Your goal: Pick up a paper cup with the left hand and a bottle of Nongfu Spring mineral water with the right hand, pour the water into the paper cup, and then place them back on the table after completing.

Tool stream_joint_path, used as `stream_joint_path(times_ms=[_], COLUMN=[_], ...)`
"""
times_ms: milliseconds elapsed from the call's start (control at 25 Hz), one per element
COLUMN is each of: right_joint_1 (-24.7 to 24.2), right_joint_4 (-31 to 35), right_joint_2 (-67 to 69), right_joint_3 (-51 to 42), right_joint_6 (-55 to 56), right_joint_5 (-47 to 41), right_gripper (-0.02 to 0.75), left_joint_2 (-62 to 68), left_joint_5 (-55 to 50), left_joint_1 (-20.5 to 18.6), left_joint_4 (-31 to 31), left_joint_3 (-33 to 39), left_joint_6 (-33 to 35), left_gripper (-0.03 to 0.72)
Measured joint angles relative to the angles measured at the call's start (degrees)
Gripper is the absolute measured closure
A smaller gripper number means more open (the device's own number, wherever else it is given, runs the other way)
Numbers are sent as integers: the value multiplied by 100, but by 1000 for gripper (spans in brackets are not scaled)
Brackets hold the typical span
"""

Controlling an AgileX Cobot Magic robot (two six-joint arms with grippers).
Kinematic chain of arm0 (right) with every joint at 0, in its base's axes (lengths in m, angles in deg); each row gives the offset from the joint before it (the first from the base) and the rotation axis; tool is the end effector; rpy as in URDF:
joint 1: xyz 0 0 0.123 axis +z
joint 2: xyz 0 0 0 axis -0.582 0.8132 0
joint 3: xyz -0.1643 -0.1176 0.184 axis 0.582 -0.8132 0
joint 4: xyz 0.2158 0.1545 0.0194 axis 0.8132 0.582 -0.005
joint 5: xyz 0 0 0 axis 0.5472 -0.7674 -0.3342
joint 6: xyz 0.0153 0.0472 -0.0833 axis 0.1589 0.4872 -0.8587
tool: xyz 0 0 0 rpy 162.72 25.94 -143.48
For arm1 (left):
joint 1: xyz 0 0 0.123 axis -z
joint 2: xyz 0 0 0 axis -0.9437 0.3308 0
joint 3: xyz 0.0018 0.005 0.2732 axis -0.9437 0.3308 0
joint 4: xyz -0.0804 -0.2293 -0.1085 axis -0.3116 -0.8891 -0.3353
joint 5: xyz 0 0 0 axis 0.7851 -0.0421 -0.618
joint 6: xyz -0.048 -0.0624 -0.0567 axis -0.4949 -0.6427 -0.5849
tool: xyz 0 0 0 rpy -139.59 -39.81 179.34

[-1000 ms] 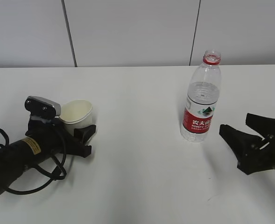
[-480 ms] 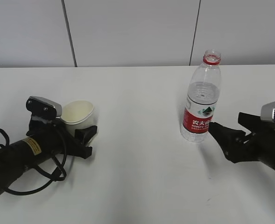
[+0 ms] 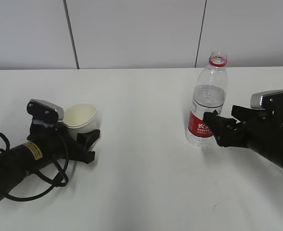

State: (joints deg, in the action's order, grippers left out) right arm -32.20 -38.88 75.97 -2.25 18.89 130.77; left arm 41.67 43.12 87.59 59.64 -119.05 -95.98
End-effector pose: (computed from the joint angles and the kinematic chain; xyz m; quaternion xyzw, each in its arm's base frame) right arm 0.2900 0.0465 0.0847 -0.1078 0.7789 0.1451 0.6005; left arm 0.3042 -0.1221 0.0336 0.1990 0.7812 -0.2066 0.5545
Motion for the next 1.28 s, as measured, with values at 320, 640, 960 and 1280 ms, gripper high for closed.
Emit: stream_joint_path(times_ms=[320, 640, 960, 1280], right_joint_1=[0, 0, 0, 0], right_joint_4=[-415, -809, -804, -839], right_joint_2=[495, 903, 924, 946], right_joint_3=[667, 1053, 1097, 1350], right_joint_6=[538, 617, 664, 697], right_joint_5=[26, 39, 42, 31], right_gripper=[76, 92, 91, 59], left_joint_2=[0, 0, 0, 0], left_joint_5=[0, 0, 0, 0], left_joint_1=[0, 0, 0, 0], left_joint_4=[6, 18, 18, 18], left_joint_3=[0, 0, 0, 0], left_joint_6=[0, 0, 0, 0], left_gripper=[292, 293, 293, 293])
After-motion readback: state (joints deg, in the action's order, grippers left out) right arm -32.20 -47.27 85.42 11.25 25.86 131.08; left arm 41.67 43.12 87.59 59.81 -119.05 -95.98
